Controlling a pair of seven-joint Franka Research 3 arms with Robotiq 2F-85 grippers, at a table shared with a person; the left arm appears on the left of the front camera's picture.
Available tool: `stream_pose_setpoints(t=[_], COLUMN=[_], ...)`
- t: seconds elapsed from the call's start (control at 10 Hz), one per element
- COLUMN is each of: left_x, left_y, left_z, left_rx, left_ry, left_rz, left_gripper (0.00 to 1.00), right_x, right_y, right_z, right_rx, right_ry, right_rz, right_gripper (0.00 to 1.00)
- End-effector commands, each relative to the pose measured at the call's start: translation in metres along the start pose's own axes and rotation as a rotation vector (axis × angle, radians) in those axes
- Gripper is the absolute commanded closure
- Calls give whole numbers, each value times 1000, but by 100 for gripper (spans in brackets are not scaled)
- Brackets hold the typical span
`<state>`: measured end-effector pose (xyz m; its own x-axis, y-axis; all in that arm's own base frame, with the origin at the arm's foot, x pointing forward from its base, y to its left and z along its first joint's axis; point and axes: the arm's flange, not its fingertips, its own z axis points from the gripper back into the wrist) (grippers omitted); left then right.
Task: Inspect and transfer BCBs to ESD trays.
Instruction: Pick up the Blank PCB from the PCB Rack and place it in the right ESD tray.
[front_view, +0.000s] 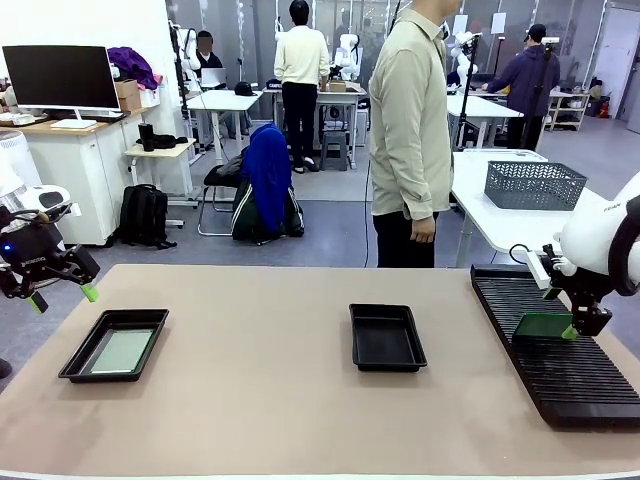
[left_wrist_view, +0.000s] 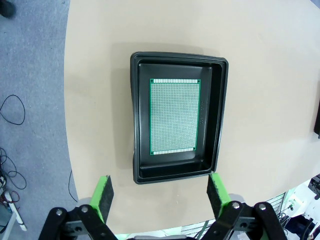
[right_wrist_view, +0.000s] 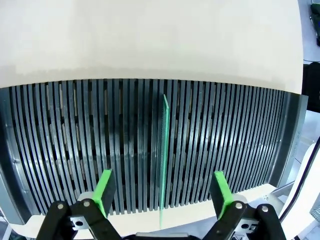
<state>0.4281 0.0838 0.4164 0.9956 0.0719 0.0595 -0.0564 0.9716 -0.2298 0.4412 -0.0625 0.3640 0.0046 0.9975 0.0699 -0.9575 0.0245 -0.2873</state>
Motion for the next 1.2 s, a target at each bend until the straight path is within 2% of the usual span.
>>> stream_pose_setpoints(t=[0.0,1.1], left_x=[1,1], left_y=[2,2], left_z=[-1,-1], left_rx=[-7,-7], left_ry=[-11,-11], left_rz=[-15,-15], left_gripper=[0,0], right_x=[-4,-10], right_y=[-4,-8], right_z=[2,-5], right_rx=[27,52], right_ry=[15,-25], right_rz=[-14,-9], right_gripper=[0,42])
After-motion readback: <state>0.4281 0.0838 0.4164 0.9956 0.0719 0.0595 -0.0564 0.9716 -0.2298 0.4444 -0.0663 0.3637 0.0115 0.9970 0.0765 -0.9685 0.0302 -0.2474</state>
